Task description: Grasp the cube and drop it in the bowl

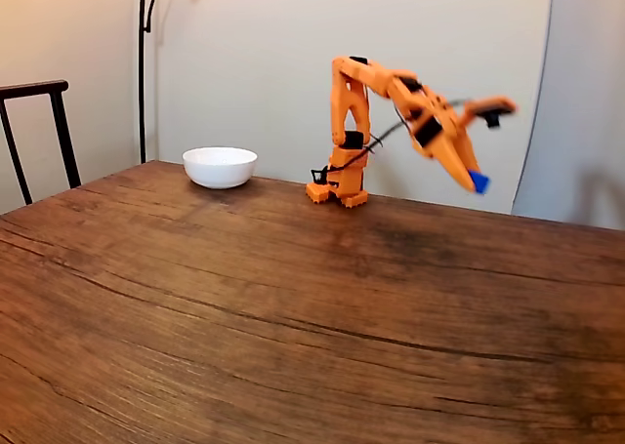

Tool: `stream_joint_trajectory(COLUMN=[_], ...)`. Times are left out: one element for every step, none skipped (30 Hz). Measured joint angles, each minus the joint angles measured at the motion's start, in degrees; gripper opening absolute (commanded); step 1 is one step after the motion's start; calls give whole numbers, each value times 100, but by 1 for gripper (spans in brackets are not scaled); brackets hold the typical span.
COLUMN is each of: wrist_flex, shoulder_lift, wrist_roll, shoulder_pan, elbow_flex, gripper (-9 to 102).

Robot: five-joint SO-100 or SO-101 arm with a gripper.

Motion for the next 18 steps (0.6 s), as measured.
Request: stream_joint_trajectory(wrist_flex=[369,721,1046,1362,1644,1898,2145,2382,2602,2839,3067,3305,3551,3788,4034,4263,4491,4720], shoulder_lift=[229,483,703,949,1204,1459,1696,1969,2224,2470,2689,2953,3190,3419,3691,3955,4201,4482], wrist_roll=[79,105,149,176,193,193,193,211,246,325,369,378,422,457,439,431,457,457], shoulder_pan=[70,141,229,325,404,501,615,712,809,905,993,1072,1169,1274,1371,1477,1582,1661], elbow_flex=[-62,-97,-123,-132,-132,-132,-132,-132,-132,-132,-141,-141,-141,-141,-141,-141,-141,-141], gripper=[1,1,1,1,1,1,1,1,1,1,1,1,1,1,1,1,1,1])
